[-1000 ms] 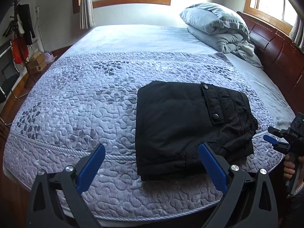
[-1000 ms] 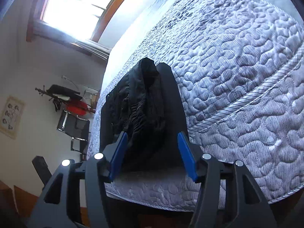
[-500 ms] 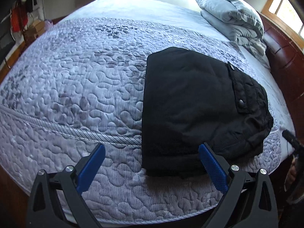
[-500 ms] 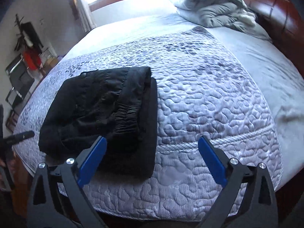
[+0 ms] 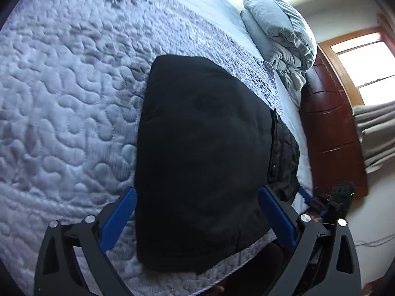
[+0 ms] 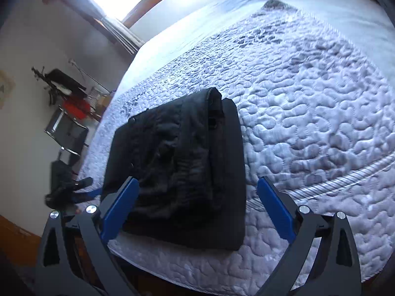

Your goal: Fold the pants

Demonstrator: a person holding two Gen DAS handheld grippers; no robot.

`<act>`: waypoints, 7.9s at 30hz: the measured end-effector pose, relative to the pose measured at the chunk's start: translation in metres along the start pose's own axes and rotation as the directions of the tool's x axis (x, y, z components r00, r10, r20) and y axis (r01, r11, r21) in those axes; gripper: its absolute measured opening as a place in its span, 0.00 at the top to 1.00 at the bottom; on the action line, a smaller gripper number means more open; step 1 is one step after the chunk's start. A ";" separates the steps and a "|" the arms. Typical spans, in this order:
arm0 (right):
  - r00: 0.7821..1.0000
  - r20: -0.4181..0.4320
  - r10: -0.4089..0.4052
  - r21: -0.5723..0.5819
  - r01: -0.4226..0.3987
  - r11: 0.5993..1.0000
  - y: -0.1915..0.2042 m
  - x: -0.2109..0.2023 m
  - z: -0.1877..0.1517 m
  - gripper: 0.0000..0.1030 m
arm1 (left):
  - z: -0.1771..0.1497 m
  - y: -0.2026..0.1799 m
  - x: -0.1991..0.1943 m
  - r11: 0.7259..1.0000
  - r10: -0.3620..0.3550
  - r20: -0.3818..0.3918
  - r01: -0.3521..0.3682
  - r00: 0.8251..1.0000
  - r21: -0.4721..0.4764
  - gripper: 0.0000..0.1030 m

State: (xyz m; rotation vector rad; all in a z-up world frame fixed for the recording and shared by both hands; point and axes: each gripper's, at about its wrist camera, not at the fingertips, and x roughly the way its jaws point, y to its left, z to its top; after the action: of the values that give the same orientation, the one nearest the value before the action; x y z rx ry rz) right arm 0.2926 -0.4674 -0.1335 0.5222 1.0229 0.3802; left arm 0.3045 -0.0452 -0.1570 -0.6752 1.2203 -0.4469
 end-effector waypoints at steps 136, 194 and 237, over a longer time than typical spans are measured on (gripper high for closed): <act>0.909 -0.144 0.391 0.178 -0.365 0.914 -0.015 0.264 0.197 0.41 | 0.226 0.067 0.093 0.961 -0.261 -0.049 0.255 0.964 -0.106 0.22; 0.876 0.092 -0.474 -0.250 0.481 0.840 0.134 0.090 0.016 0.05 | 0.013 -0.064 -0.023 0.800 0.522 0.313 -0.583 0.793 0.144 0.04; 0.900 0.082 -0.428 -0.293 0.432 0.853 0.151 0.101 0.017 0.05 | 0.019 -0.081 -0.027 0.801 0.490 0.347 -0.570 0.800 0.181 0.04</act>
State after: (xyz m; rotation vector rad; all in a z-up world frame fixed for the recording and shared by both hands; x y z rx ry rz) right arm 0.3471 -0.2944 -0.1104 0.0074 1.0123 0.1263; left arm 0.3176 -0.0822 -0.0790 -0.1194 0.9903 -0.0312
